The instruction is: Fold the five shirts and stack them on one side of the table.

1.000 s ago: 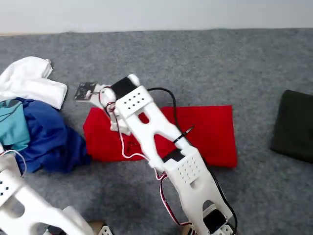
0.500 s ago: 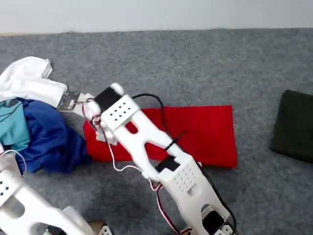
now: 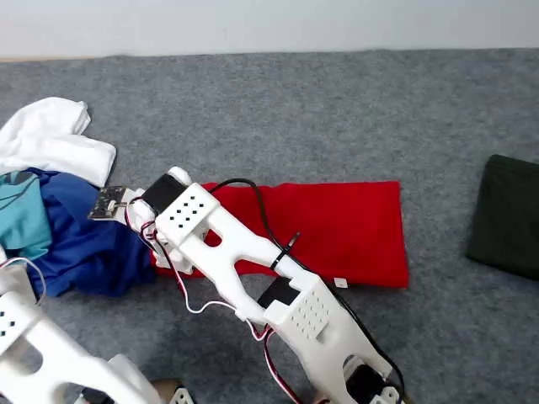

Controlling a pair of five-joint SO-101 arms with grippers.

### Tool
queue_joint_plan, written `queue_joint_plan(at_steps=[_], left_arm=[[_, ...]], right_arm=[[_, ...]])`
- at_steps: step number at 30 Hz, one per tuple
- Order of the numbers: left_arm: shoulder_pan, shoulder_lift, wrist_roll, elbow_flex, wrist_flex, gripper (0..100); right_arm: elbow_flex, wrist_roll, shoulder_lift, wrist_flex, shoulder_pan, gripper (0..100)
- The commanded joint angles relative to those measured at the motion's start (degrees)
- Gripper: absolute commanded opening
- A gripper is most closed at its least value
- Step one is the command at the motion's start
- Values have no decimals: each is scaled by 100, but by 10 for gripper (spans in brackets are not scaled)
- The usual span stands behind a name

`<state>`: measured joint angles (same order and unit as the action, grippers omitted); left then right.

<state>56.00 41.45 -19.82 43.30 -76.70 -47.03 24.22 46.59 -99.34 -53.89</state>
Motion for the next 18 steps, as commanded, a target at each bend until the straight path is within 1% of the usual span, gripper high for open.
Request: queue_joint_plan(at_steps=[1, 5, 8, 13, 18], left_arm=[[9, 114, -53, -48, -26, 4], [9, 132, -53, 31, -9, 4], [9, 141, -202, 189, 0, 4], [26, 141, -246, 259, 0, 4], [9, 149, -246, 242, 88, 4]], right_arm=[[-70, -35, 145, 268, 84, 10], [-70, 9, 312, 708, 330, 10], [-70, 281, 338, 848, 462, 10], [-70, 387, 303, 1218, 787, 10], [-281, 659, 347, 1349, 980, 10]])
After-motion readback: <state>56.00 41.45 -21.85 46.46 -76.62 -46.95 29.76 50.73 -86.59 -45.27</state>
